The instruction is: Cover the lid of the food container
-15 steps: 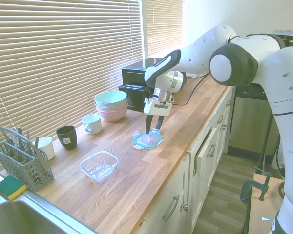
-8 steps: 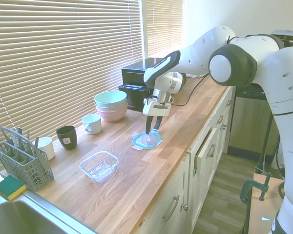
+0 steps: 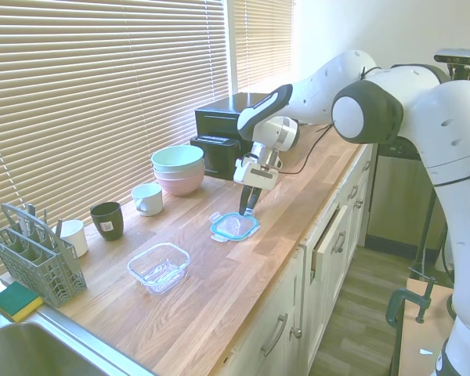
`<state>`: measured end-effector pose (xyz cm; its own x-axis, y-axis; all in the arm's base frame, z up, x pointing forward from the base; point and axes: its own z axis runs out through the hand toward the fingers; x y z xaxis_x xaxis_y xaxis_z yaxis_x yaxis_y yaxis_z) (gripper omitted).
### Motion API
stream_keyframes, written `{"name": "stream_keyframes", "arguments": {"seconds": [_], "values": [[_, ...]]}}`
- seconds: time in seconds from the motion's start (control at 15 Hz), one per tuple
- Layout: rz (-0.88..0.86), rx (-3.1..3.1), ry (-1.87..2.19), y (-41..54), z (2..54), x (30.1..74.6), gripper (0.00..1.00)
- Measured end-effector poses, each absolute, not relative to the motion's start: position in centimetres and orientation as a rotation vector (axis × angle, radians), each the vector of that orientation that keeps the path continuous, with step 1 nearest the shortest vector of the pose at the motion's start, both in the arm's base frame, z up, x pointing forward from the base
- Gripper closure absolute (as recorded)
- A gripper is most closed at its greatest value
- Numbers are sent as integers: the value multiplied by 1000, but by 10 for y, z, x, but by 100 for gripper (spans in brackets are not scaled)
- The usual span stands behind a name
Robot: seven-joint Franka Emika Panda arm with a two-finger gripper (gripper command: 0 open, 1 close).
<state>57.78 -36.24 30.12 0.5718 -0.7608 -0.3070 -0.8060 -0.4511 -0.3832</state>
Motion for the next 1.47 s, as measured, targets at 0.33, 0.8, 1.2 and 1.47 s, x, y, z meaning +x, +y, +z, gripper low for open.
{"name": "stream_keyframes", "arguments": {"seconds": [0.33, 0.8, 1.2, 1.47], "values": [[124, -2316, 1252, -363, 300, 580, 100], [94, -2409, 1247, -319, 336, 595, 100], [40, -2450, 1262, -265, 410, 571, 100], [36, -2451, 1302, -226, 440, 566, 100]]}}
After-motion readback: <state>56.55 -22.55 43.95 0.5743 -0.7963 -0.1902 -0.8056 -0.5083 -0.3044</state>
